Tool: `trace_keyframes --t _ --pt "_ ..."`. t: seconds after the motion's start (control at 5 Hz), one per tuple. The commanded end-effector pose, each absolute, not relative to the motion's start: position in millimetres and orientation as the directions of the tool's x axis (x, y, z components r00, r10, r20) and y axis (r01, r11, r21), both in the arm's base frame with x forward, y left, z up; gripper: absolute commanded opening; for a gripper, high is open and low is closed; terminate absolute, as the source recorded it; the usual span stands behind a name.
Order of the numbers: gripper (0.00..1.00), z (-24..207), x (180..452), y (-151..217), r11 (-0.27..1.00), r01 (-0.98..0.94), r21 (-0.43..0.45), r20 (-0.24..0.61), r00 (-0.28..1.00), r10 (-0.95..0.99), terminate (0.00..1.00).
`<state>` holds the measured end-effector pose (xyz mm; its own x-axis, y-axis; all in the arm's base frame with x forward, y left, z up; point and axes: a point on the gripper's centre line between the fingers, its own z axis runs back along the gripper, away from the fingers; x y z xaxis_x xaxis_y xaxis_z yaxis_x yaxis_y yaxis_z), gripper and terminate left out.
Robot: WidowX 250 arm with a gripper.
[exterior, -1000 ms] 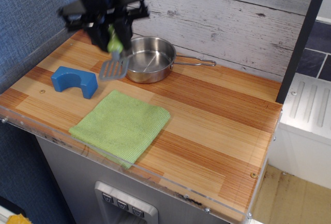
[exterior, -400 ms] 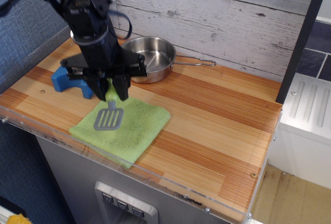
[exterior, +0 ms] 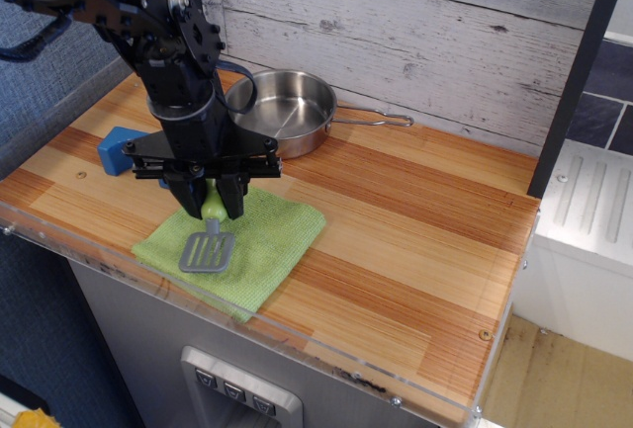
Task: Pick up the green spatula and place on the green towel
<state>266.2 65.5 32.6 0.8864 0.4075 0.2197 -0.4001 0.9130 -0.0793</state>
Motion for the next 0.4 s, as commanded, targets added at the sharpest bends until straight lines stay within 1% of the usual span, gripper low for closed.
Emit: trace_keyframes --t 0.0,0.2 --pt "0.00 36.8 264.3 73.7 0.890 -0.454 -0.039 0.282 0.850 0.446 0.00" --pt "1.00 39.4 262.9 76.3 0.850 -0.527 0.002 0.303 0.810 0.501 0.00"
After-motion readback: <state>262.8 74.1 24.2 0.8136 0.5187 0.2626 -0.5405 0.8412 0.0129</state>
